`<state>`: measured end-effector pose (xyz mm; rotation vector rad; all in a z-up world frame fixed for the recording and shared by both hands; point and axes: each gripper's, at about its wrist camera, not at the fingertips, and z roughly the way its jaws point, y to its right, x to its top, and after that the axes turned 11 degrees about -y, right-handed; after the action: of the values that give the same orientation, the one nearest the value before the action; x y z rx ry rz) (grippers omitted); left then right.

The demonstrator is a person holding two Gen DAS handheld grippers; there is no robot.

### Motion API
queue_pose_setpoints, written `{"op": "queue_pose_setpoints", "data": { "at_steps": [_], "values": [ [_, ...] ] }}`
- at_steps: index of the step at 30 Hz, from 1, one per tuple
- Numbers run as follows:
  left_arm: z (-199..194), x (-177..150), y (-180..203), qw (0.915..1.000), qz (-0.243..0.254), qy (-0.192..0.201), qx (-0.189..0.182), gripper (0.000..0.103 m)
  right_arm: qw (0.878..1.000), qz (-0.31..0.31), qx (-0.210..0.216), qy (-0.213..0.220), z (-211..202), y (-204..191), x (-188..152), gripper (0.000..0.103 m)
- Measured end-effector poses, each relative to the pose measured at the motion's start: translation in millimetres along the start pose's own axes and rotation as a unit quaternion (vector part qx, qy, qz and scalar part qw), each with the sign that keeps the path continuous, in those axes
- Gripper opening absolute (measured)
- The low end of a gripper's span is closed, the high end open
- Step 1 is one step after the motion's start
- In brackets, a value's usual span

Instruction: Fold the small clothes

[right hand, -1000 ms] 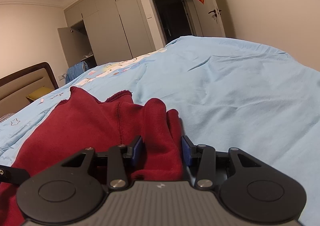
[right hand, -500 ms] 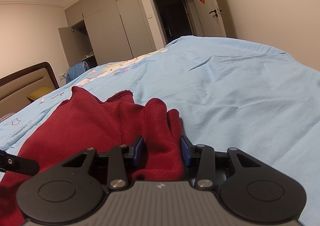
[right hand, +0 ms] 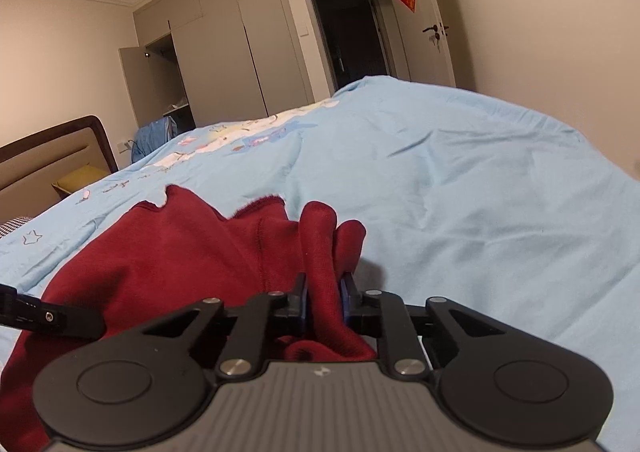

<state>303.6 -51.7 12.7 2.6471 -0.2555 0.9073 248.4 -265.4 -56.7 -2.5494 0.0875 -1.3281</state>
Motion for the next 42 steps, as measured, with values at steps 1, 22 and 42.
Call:
{"op": "queue_pose_setpoints", "data": {
  "at_steps": [1,22,42],
  "values": [
    [-4.6,2.7,1.1,0.9999,0.006,0.008,0.003,0.036,1.0,-0.004,0.002,0.005,-3.9,-2.9,3.0,0.017],
    [-18.7,75.2,-99.1,0.9949,-0.055,0.035,0.076,0.037,0.994,-0.059,0.085,-0.017,69.2,-99.5,106.2,0.017],
    [14.0,49.4,-114.5,0.9879,-0.086,-0.012,0.129,0.075,0.993,-0.079,0.017,-0.081,108.8,-106.2,81.5,0.038]
  ]
}}
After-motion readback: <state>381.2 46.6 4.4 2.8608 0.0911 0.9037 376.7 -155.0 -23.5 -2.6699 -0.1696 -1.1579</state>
